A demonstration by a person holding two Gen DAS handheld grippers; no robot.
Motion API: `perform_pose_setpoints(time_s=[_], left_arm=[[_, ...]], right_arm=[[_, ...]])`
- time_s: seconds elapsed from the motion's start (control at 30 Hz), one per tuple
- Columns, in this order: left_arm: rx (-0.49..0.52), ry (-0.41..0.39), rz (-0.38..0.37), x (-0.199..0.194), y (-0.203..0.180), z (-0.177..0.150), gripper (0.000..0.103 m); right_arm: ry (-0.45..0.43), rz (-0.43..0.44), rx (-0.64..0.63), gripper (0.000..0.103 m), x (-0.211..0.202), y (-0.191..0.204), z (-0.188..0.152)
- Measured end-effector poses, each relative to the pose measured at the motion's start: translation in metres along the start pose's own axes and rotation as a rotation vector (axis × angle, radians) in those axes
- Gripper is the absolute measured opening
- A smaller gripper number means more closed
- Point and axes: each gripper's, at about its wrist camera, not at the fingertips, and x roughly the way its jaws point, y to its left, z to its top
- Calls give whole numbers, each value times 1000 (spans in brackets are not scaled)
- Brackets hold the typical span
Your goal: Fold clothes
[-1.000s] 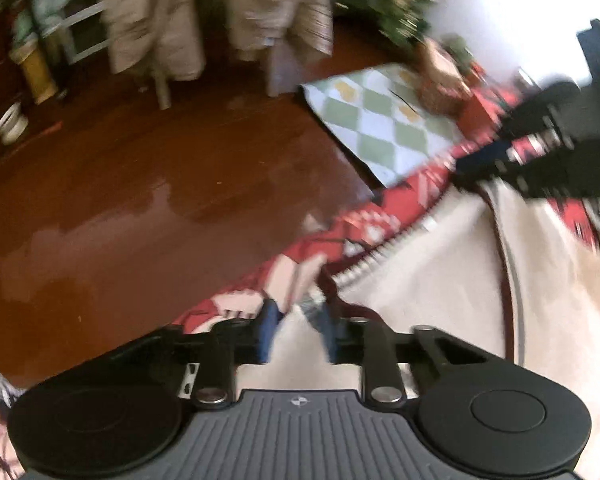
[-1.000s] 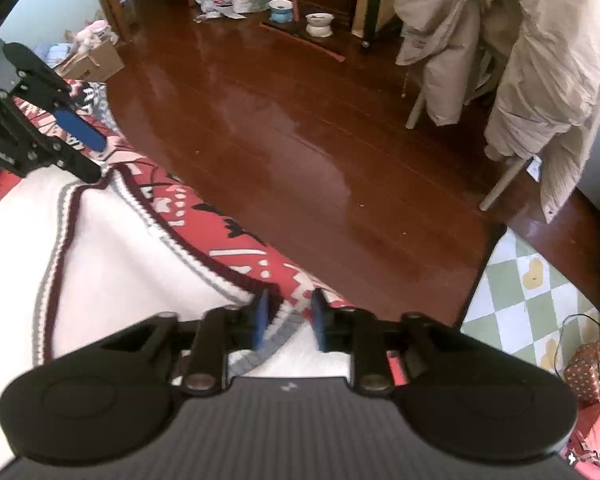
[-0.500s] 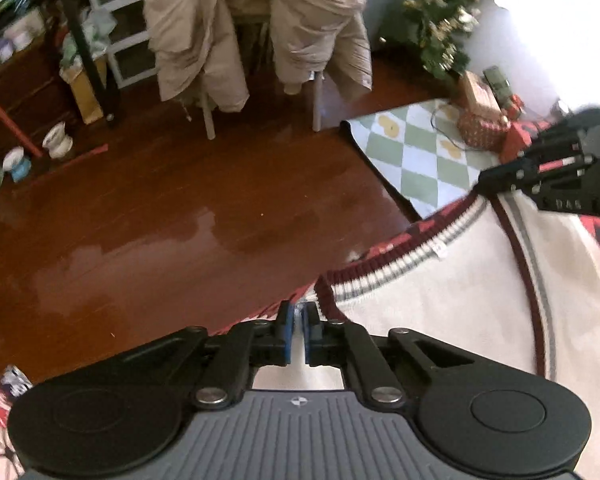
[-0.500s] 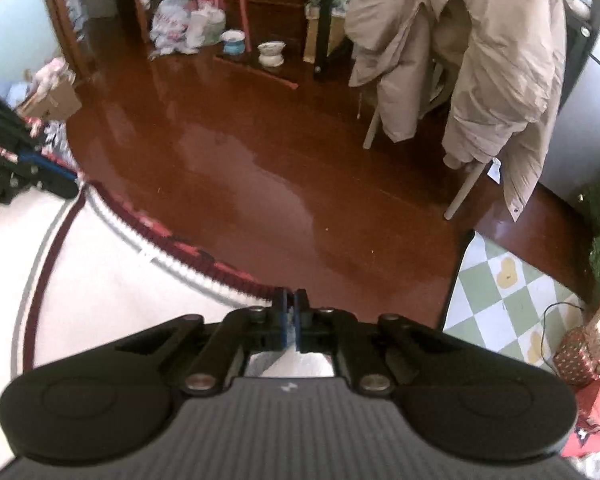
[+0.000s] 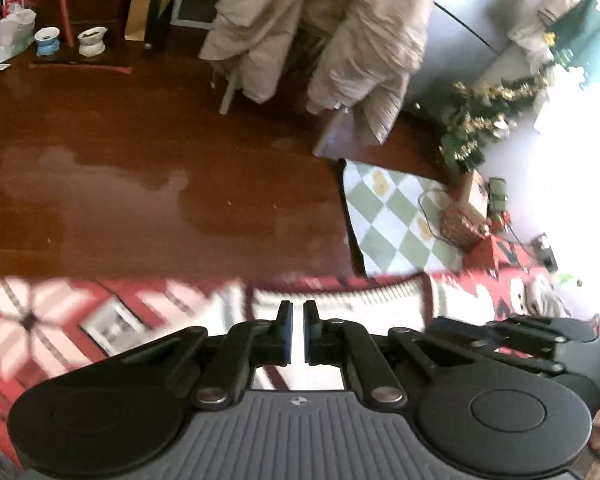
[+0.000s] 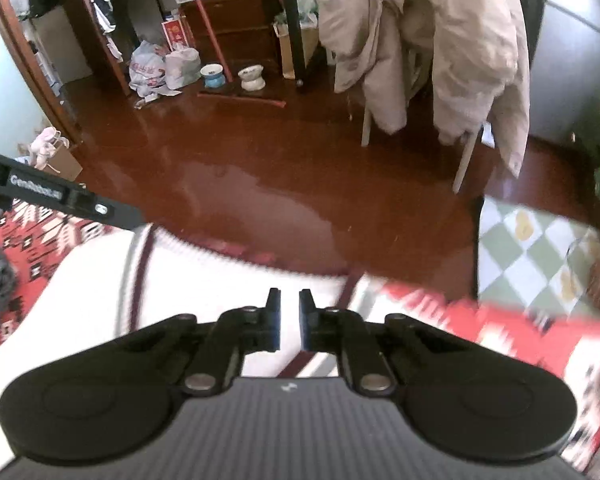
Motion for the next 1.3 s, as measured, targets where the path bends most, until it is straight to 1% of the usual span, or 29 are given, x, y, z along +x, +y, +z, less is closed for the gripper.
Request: perform_pose_setpoints(time_s=[0.03, 0.13, 0.27, 0.37, 0.5, 0.6, 0.63, 0.7, 0.77, 0.8, 0.83, 0.93, 1.03, 1.1, 1.17, 1.3], left_arm=[[9, 2, 1, 3, -3, -2, 5], [35, 10, 4, 13, -10, -9, 5], [70, 20, 8, 26, -20, -19, 5], [96, 25, 12, 35, -28, -24, 5], [120, -2, 37, 42, -30, -12, 5], [108, -13, 38, 41, -29, -6, 5], [101, -19, 38, 38, -29, -6, 5], [82, -29, 32, 29, -28, -7, 5], [62, -37, 25, 18, -26, -10, 6], [60, -38, 36, 13, -24, -14, 6], [58, -39, 46, 7, -21, -19, 6], [45, -32, 81, -9, -9, -33, 6], [8, 5, 114, -16, 12, -46, 6], [-21, 27, 129, -18, 24, -52, 6], [-30, 19, 129, -19, 26, -50, 4], [-46, 2, 131, -21, 28, -44, 4]], right_arm=[[8, 1, 21, 9, -1, 7, -8], [17, -10, 32, 9, 3, 22, -26], [19, -32, 46, 9, 11, 29, -37], [-2, -39, 50, 9, 19, 27, -32], [-23, -48, 62, 9, 35, 18, -13], [-33, -54, 79, 9, 37, 12, -2], [-36, -57, 87, 11, 37, 10, 1], [-42, -61, 102, 11, 35, 7, 7], [-63, -60, 134, 14, 22, 2, 4], [-67, -69, 143, 18, 14, 0, 0], [-67, -82, 147, 18, 7, -3, -4], [-48, -127, 156, 18, -11, -13, -23], [-14, -137, 177, 18, -19, -27, -43], [6, -149, 198, 17, -18, -36, -53], [5, -164, 191, 16, -13, -40, -54], [-13, -169, 167, 16, 6, -44, -36]])
